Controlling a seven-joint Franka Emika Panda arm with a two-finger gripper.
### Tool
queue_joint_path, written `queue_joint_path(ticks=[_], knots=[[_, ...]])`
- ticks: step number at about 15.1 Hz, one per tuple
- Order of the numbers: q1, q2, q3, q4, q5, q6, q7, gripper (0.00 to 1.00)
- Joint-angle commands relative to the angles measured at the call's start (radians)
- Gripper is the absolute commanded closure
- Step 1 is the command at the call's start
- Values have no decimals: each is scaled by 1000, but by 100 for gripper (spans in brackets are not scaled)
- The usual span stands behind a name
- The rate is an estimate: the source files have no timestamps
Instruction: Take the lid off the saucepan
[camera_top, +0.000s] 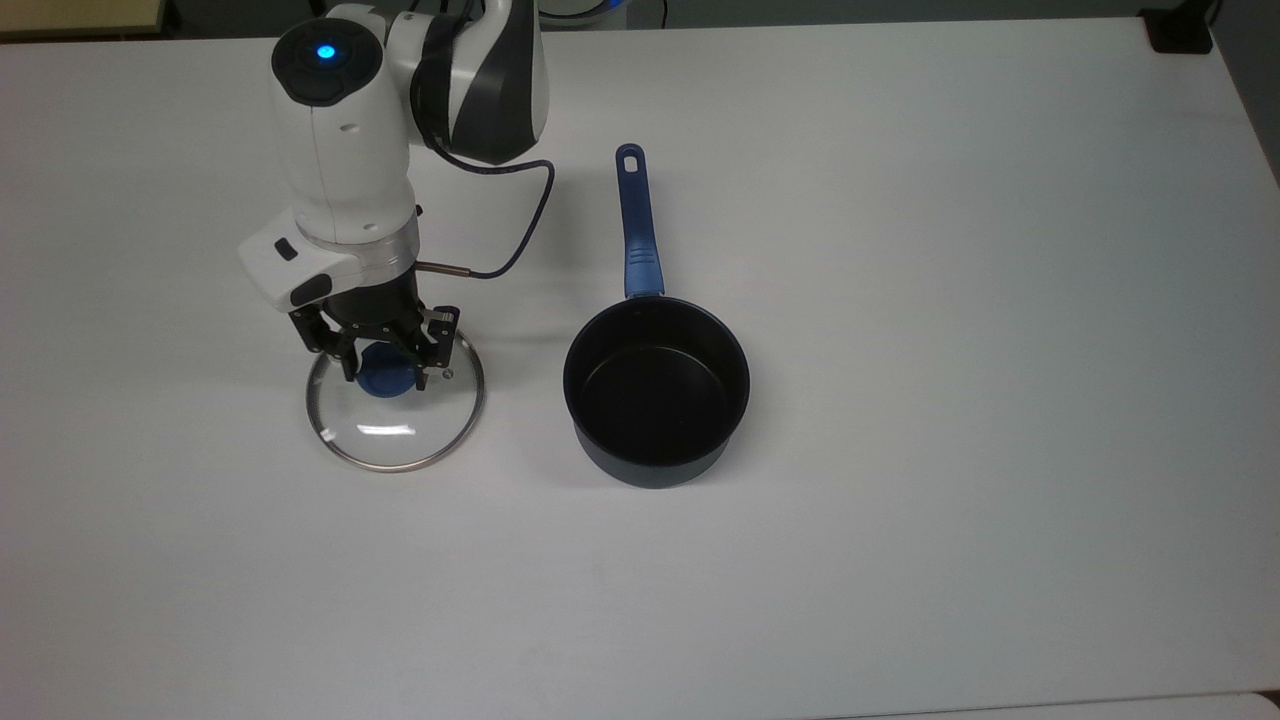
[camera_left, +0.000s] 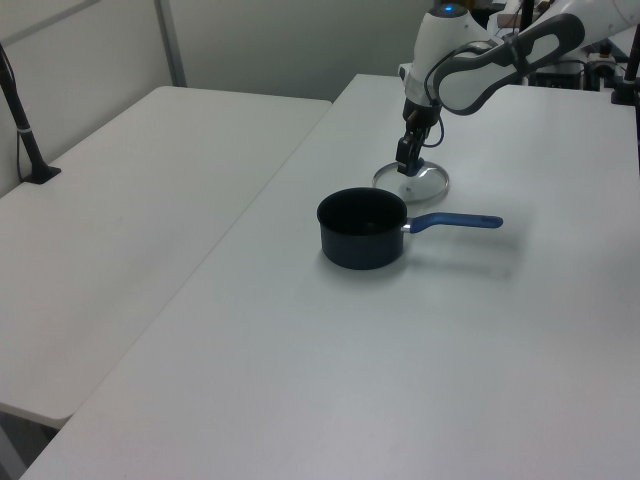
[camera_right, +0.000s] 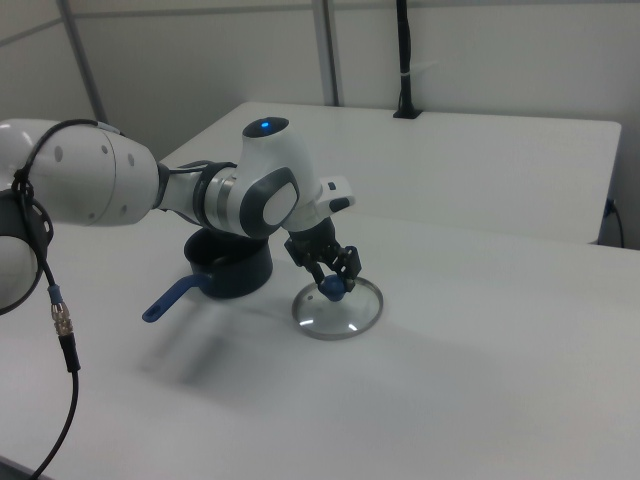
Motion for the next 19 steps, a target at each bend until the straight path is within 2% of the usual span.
queue_joint_path(ticks=[1, 3, 6, 8, 11, 13, 16, 19], knots=[[8, -36, -4, -14, -26, 5, 0, 0], [13, -81, -4, 2, -26, -68, 0, 0], [51, -177, 2, 63, -16, -311, 3, 0], [99, -248, 1, 78, -14, -468, 23, 0], [179, -335, -7, 77, -19, -622, 116, 0], [215, -381, -24, 77, -23, -671, 191, 0], [313, -417, -100, 72, -23, -734, 188, 0], [314, -417, -102, 78, -22, -734, 185, 0]])
